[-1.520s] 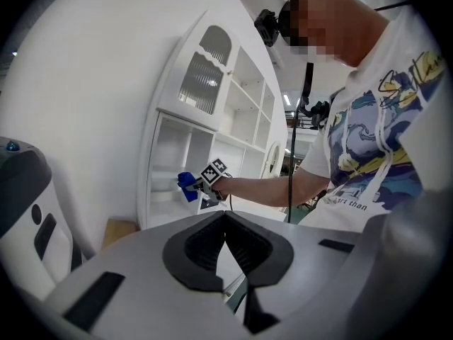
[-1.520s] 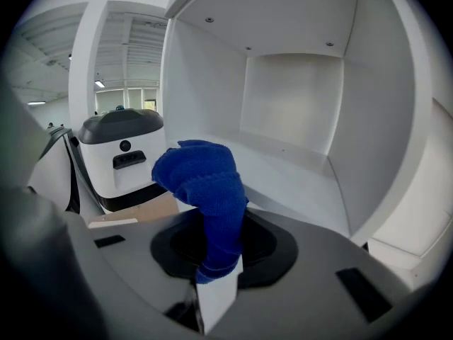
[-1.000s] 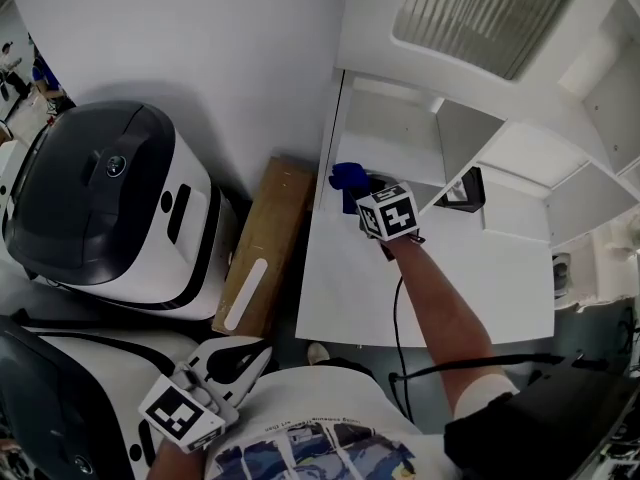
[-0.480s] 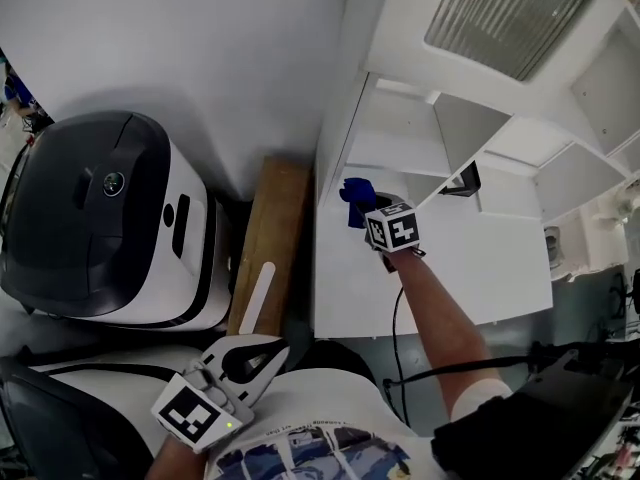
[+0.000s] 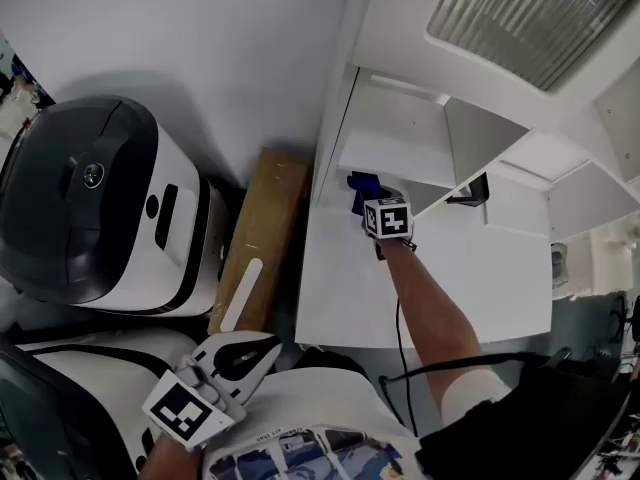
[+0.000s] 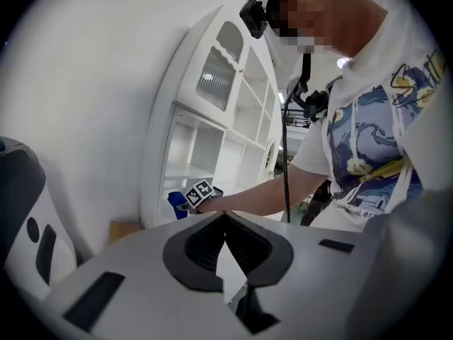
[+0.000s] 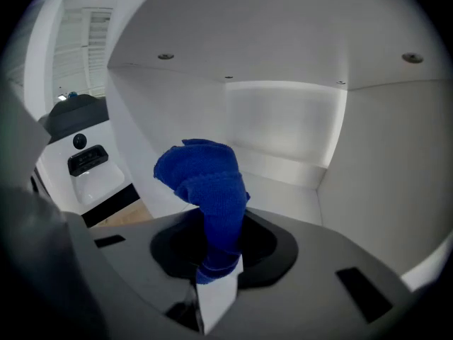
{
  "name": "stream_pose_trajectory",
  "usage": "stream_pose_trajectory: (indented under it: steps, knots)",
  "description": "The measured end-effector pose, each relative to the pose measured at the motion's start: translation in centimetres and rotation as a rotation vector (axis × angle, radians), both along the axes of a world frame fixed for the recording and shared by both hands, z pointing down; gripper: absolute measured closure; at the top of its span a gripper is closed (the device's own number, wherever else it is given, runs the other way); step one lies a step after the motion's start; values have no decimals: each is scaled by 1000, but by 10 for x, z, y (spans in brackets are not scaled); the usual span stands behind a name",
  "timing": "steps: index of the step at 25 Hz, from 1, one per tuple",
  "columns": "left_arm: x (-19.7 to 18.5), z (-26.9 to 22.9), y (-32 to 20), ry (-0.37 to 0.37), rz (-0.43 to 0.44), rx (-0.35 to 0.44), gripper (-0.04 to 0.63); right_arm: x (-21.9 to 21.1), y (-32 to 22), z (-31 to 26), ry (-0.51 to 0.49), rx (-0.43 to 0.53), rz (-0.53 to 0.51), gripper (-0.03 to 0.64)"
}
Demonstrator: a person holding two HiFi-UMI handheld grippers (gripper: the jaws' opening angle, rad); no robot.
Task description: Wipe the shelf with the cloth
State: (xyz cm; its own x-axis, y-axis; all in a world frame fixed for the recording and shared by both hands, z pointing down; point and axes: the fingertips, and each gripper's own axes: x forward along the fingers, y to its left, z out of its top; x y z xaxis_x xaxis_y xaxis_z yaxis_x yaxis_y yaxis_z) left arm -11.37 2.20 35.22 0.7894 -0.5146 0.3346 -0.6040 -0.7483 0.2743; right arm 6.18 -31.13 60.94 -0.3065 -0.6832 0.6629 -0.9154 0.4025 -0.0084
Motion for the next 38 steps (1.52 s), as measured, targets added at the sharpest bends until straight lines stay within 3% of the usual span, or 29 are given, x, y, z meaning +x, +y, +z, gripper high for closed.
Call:
stream_pose_trajectory:
  steps: [9,13,21,23,26,27,29,32,33,36,38]
  knots:
    - [-1,8,-1,-71,-157,-62,583,-45,-69,12,20,132,-21,518]
    - [-5,8,3,-82,-213,-86,583,-55,-84,21,30,137,-24,518]
    - [-4,12,8,-76,-234,-134,583,-22,-102,40,120,110,21,518]
    - [-2,12,7,-78,-226,-136,583,-12,-85,50,99,0,55,518]
    - [0,10,4,-84,-207,-127,583,-22,-4,87,-87,-480,127,518]
    - [2,10,3,-85,-198,-125,583,-21,10,94,-125,-561,149,518]
    - [4,9,3,-84,-183,-121,583,-8,15,95,-148,-591,193,518]
    - [6,8,3,-77,-172,-122,583,14,5,92,-126,-529,230,518]
    - [7,8,2,-75,-170,-122,583,26,-9,85,-82,-442,231,518]
    - [8,7,1,-72,-157,-117,583,68,-73,45,114,-22,218,518]
    - [9,6,1,-70,-150,-116,583,68,-86,29,120,92,202,518]
